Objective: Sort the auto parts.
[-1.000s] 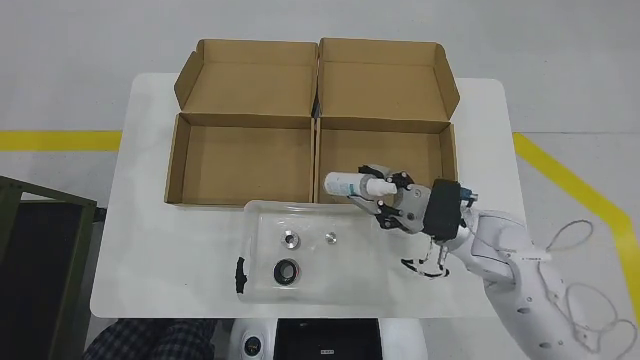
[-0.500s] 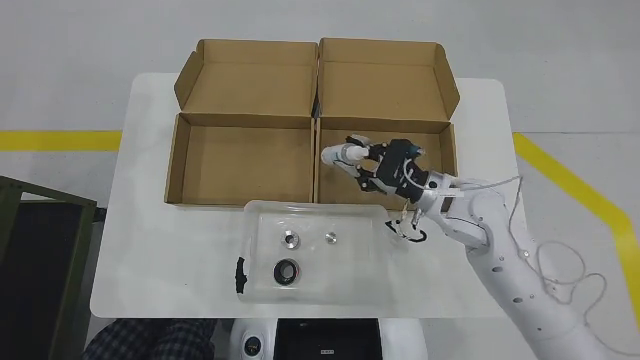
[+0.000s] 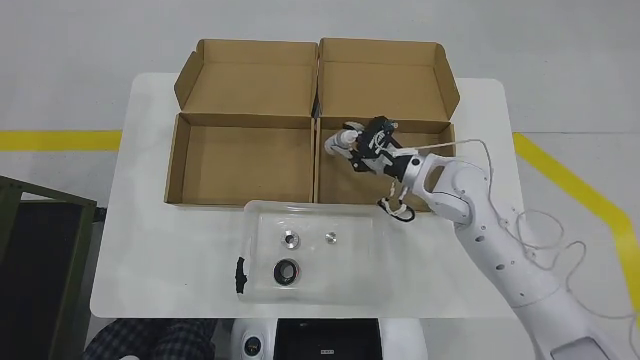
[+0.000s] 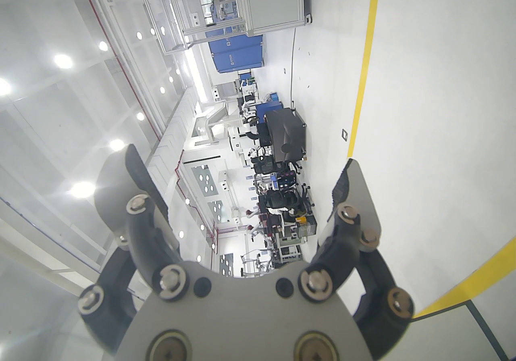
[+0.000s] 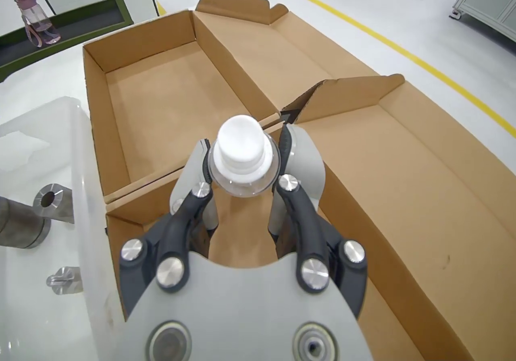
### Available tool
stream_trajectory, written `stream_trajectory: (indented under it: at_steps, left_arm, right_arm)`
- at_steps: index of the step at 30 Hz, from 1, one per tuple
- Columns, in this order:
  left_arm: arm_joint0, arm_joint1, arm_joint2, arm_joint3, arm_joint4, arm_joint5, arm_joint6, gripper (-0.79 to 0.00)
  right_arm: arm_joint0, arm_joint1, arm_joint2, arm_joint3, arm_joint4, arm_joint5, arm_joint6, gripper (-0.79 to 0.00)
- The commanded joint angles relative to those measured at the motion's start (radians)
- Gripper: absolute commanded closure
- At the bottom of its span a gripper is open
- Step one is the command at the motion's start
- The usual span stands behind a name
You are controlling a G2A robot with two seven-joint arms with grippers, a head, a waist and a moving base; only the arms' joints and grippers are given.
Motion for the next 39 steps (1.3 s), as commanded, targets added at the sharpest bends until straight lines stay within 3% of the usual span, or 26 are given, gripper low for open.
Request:
stream_trajectory:
  at_steps: [1, 16, 19, 20, 21, 30, 36, 39]
  left_arm:
    - [0.000, 0.000, 0.000, 0.000, 0.000, 0.000, 0.000, -0.785]
    - [0.000, 0.000, 0.000, 0.000, 0.000, 0.000, 0.000, -0.785]
    - [0.000, 0.000, 0.000, 0.000, 0.000, 0.000, 0.000, -0.785]
    - [0.000, 0.000, 0.000, 0.000, 0.000, 0.000, 0.000, -0.785]
    - [0.000, 0.000, 0.000, 0.000, 0.000, 0.000, 0.000, -0.785]
    - [0.000, 0.000, 0.000, 0.000, 0.000, 0.000, 0.000, -0.785]
    - [0.000, 0.000, 0.000, 0.000, 0.000, 0.000, 0.000, -0.785]
    - [0.000, 0.000, 0.000, 0.000, 0.000, 0.000, 0.000, -0.785]
  right_arm:
    - [0.011, -0.004, -0.006, 0.020, 0.004, 0.002, 0.001, 0.000]
    - [0.060, -0.026, -0.043, 0.091, -0.019, 0.037, 0.099, 0.000]
    - [0.066, -0.030, -0.049, 0.102, -0.017, 0.042, 0.106, -0.311]
    - [0.068, -0.032, -0.051, 0.106, -0.016, 0.042, 0.107, -0.459]
    - [0.071, -0.033, -0.053, 0.110, -0.015, 0.042, 0.108, -0.785]
    - [0.062, -0.036, -0.040, 0.086, -0.012, 0.035, 0.096, -0.785]
    - [-0.022, -0.013, 0.033, -0.064, -0.048, 0.017, 0.068, -0.785]
    - [-0.087, 0.004, 0.076, -0.163, -0.102, 0.006, 0.109, -0.785]
